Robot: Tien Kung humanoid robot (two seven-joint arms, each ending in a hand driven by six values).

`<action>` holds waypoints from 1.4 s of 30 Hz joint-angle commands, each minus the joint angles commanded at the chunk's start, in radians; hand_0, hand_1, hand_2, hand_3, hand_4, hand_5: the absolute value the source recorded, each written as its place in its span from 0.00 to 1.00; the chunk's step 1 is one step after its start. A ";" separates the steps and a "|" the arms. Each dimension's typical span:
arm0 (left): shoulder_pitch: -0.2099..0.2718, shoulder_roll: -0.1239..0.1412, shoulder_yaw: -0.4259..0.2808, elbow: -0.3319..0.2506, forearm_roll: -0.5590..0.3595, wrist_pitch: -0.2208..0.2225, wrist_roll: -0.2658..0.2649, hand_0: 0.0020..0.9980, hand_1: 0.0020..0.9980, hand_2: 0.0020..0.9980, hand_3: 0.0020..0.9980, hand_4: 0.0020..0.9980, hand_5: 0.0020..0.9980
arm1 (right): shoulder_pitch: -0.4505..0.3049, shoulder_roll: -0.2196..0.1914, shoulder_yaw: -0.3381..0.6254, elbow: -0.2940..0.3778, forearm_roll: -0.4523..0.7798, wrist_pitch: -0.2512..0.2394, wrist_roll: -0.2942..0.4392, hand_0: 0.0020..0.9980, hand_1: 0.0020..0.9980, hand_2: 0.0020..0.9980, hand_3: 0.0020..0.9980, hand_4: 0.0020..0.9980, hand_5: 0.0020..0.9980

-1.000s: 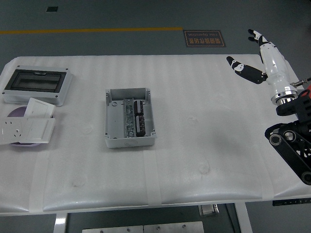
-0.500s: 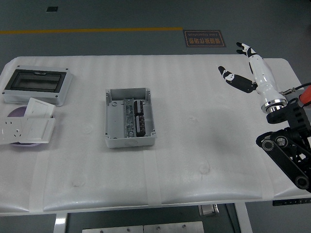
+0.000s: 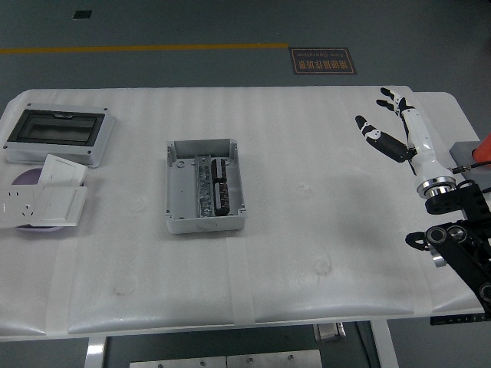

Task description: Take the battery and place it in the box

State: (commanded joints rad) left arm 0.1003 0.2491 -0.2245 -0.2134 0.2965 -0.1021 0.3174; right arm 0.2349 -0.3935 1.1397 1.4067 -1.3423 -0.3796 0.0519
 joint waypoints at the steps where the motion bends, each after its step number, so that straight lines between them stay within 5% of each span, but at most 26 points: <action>1: -0.003 0.000 0.000 0.001 0.004 -0.008 0.012 0.68 0.69 0.62 0.67 0.66 0.32 | -0.003 0.003 0.002 0.003 0.039 0.008 0.022 0.95 0.92 0.87 0.95 0.76 0.46; 9: -0.013 -0.005 -0.009 0.000 0.022 -0.041 0.059 0.70 0.72 0.62 0.74 0.67 0.32 | -0.020 0.004 0.008 0.036 0.316 0.079 0.180 0.91 0.91 0.87 0.95 0.76 0.46; 15: -0.007 -0.005 -0.006 0.001 0.018 -0.037 0.056 0.71 0.73 0.62 0.75 0.67 0.33 | -0.043 0.002 0.000 0.057 0.538 0.203 0.278 0.86 0.88 0.86 0.93 0.74 0.43; 25: -0.006 -0.008 -0.023 -0.004 0.030 -0.013 0.017 0.71 0.72 0.62 0.75 0.67 0.33 | -0.068 0.012 -0.011 0.071 0.925 0.422 0.339 0.84 0.87 0.85 0.90 0.75 0.44; 26: -0.006 -0.007 -0.023 -0.004 0.031 -0.011 0.015 0.71 0.71 0.62 0.75 0.69 0.35 | -0.069 0.012 -0.010 0.069 0.957 0.432 0.342 0.81 0.80 0.79 0.84 0.83 0.66; 31: -0.005 -0.006 -0.022 -0.002 0.030 -0.005 0.007 0.71 0.71 0.62 0.75 0.69 0.35 | -0.076 0.009 0.001 0.061 1.095 0.450 0.340 0.81 0.80 0.79 0.84 0.83 0.66; 32: -0.005 -0.007 -0.022 -0.002 0.030 -0.004 0.006 0.71 0.72 0.62 0.75 0.70 0.36 | -0.078 0.008 0.003 0.059 1.117 0.451 0.338 0.74 0.73 0.74 0.76 0.83 0.70; 34: -0.006 -0.009 -0.022 -0.002 0.031 -0.003 0.004 0.71 0.72 0.62 0.75 0.70 0.36 | -0.080 0.007 0.008 0.056 1.153 0.452 0.335 0.74 0.73 0.74 0.76 0.83 0.70; 42: -0.007 -0.016 -0.018 -0.002 0.029 -0.001 0.001 0.71 0.71 0.62 0.75 0.70 0.37 | -0.082 0.006 0.033 0.052 1.176 0.454 0.328 0.70 0.70 0.72 0.66 0.83 0.71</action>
State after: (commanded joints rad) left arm 0.0933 0.2332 -0.2430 -0.2151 0.3254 -0.1035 0.3185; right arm 0.1530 -0.3872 1.1729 1.4586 -0.1666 0.0744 0.3802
